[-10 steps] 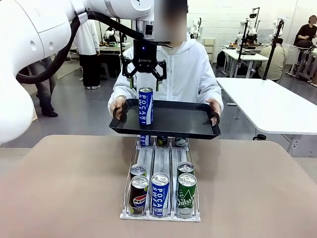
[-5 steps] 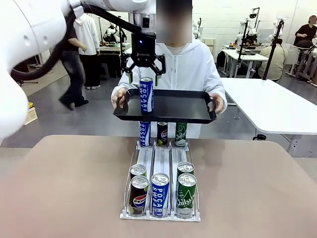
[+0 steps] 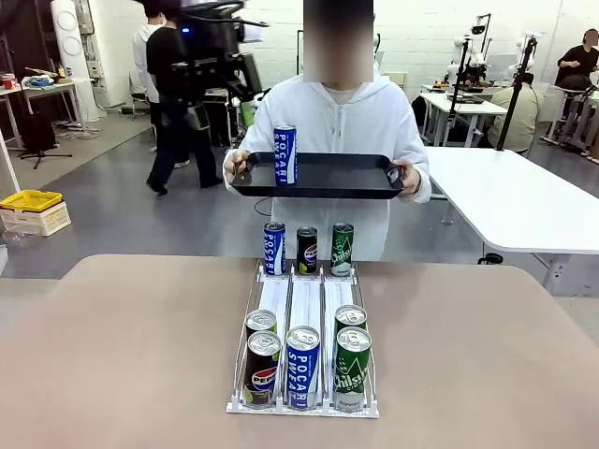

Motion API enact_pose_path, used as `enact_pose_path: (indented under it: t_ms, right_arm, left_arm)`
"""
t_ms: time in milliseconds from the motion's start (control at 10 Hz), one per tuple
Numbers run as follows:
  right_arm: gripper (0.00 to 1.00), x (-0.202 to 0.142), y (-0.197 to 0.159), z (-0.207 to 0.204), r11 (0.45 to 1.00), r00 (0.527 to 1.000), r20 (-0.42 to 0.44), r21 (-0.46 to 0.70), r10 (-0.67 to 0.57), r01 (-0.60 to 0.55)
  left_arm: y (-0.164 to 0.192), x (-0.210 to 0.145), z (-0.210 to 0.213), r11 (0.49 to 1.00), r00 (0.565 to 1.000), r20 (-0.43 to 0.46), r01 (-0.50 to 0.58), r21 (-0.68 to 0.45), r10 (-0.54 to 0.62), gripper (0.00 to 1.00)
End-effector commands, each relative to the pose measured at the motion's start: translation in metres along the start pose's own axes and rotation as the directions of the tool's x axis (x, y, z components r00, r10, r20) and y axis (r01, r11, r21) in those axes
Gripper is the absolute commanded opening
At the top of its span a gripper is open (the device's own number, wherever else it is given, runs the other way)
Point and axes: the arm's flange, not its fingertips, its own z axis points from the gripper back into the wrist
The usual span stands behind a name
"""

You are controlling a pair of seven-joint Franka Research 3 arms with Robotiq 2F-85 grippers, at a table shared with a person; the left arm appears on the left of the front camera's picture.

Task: Retrieve and hand over the desired beverage to the person.
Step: Place the picked can on the Handle tray extended by the person, then pick up another can of the same type that the person held from the Automatic Can Dispenser.

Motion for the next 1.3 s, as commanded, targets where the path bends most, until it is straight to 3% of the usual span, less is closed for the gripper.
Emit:
enact_pose_path:
  t_ms: [0, 400, 700, 800, 1200]
  right_arm:
    - [1.0, 0.0, -0.001, -0.001, 1.0, 1.0, 0.004, 0.014, 0.009, -0.009]
    - [1.0, 0.0, -0.001, -0.001, 1.0, 1.0, 0.004, 0.014, 0.009, -0.009]
    - [1.0, 0.0, -0.001, -0.001, 1.0, 1.0, 0.004, 0.014, 0.009, -0.009]
    - [1.0, 0.0, -0.001, -0.001, 1.0, 1.0, 0.004, 0.014, 0.009, -0.009]
    - [1.0, 0.0, -0.001, -0.001, 1.0, 1.0, 0.004, 0.014, 0.009, -0.009]
  left_arm:
    - [0.031, -0.093, -0.058, 0.997, 0.999, 0.015, 0.048, -0.063, -0.048, 1.0]
    - [0.052, -0.125, -0.057, 0.996, 0.996, 0.087, -0.003, -0.089, 0.011, 1.0]
    - [0.064, -0.111, -0.057, 0.988, 0.989, 0.082, -0.113, -0.103, 0.122, 1.0]
    - [0.061, -0.123, -0.052, 0.997, 0.997, 0.072, -0.035, -0.073, 0.04, 1.0]
    - [0.061, -0.123, -0.052, 0.997, 0.997, 0.072, -0.035, -0.073, 0.04, 1.0]
